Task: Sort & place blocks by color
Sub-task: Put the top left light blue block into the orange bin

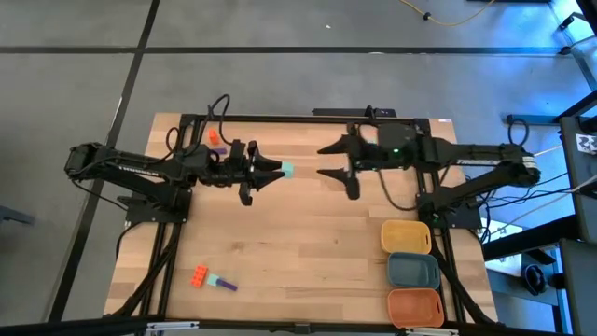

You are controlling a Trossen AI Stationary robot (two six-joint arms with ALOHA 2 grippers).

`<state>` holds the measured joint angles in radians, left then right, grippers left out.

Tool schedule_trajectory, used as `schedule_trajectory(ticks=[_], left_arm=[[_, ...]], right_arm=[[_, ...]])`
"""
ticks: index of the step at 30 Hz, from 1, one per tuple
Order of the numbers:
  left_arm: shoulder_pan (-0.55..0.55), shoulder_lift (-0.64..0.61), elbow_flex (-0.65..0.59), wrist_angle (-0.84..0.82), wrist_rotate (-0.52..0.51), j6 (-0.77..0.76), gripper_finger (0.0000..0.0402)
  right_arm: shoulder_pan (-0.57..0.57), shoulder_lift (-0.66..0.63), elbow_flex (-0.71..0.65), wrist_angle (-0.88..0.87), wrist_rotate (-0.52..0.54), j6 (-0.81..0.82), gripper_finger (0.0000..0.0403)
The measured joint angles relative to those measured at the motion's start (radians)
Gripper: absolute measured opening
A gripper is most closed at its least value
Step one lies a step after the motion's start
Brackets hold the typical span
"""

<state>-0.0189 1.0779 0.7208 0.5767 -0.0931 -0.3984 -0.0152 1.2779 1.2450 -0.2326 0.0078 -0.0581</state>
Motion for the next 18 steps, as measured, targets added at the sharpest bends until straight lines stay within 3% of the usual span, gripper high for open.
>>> schedule_trajectory(ticks=[5, 9, 18], left_arm=[[0.015, 0.0, 0.0, -0.012, -0.023, -0.143, 0.0112], [0.032, 0.0, 0.0, -0.017, -0.026, -0.229, 0.0112], [0.052, 0.0, 0.0, -0.025, -0.045, -0.359, 0.0112]], right_arm=[[0.05, 0.118, 0.097, -0.038, 0.129, -0.237, 0.032], [0.083, 0.205, 0.16, -0.013, 0.262, -0.416, 0.0333], [0.093, 0.306, 0.233, 0.059, 0.286, -0.449, 0.0334]])
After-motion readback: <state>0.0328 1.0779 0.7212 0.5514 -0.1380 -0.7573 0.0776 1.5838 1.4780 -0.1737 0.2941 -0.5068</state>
